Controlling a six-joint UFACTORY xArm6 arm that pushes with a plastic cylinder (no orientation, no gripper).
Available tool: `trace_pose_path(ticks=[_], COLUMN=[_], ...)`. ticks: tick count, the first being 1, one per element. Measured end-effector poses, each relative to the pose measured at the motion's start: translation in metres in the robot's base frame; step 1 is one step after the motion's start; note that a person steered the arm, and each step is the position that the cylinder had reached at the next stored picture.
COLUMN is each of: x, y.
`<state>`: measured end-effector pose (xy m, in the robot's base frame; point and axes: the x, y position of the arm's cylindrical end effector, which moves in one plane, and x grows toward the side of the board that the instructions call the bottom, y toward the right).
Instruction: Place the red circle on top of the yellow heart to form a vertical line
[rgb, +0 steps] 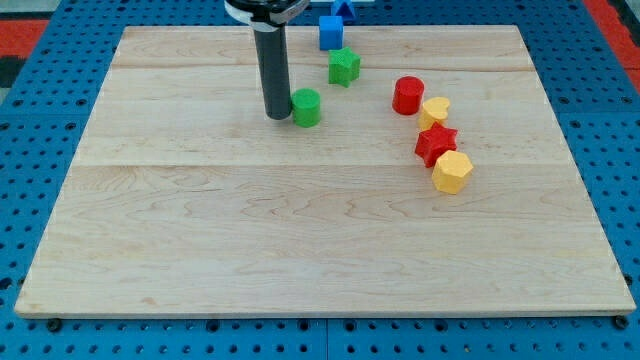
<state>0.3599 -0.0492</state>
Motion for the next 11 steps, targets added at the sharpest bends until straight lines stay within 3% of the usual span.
trace_pose_path(ticks=[2, 4, 5, 10, 11], x=[0.004, 0.121, 0.135, -0.024, -0.028], y=[-0.004, 0.033, 0.086, 0.123, 0.156])
